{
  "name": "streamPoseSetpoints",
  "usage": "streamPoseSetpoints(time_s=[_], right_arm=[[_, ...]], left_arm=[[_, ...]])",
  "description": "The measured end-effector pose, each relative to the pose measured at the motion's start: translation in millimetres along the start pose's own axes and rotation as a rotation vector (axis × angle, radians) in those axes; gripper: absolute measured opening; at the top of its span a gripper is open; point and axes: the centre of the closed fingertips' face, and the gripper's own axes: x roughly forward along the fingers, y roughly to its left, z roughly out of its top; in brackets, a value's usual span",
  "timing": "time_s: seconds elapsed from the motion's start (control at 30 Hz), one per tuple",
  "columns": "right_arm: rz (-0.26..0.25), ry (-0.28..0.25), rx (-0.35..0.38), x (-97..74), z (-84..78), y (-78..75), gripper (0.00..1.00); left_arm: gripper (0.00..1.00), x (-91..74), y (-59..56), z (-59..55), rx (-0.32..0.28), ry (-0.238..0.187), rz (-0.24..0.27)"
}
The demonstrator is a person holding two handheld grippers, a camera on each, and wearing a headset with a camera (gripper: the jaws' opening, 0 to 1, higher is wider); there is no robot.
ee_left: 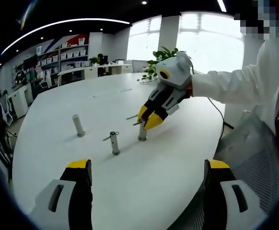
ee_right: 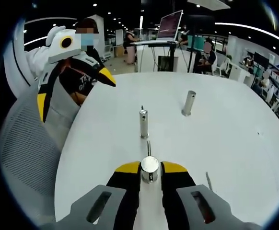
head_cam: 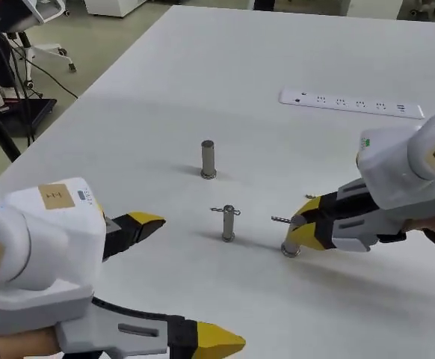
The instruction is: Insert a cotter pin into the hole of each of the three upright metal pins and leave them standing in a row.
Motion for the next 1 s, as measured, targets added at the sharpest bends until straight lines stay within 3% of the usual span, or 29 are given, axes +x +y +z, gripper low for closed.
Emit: streamPoseSetpoints(time_s=[0.13,0.23,0.33,0.63,0.77,1.0], right_arm=[[-0.012,-0.046,0.022,-4.3,10.2,2.3,0.31],[-0.024,-0.073,0.025,-14.8,20.9,6.7,0.35],[-0.045,-0.078,0.047,-25.9,23.1,9.9,0.46],[-0.11,-0.1,0.138,-58.6,19.1,23.7,0.68],[-0.135,-0.086,0.159,-71.0,14.3,30.9,0.77],[-0.158,-0.103,0.235,-84.0,4.8,43.4,0.86]], left_arm=[[0.97,-1.8,0.2,-6.4,0.039,0.041,0.007],[0.98,-2.9,-1.2,-4.6,0.029,0.029,0.0],[0.98,-4.0,0.2,-2.9,0.03,0.021,0.008],[0.98,-11.2,5.9,8.9,0.017,-0.026,0.012],[0.98,-13.1,9.2,8.0,0.017,-0.024,0.023],[0.98,-20.4,13.3,5.4,-0.003,-0.034,0.037]])
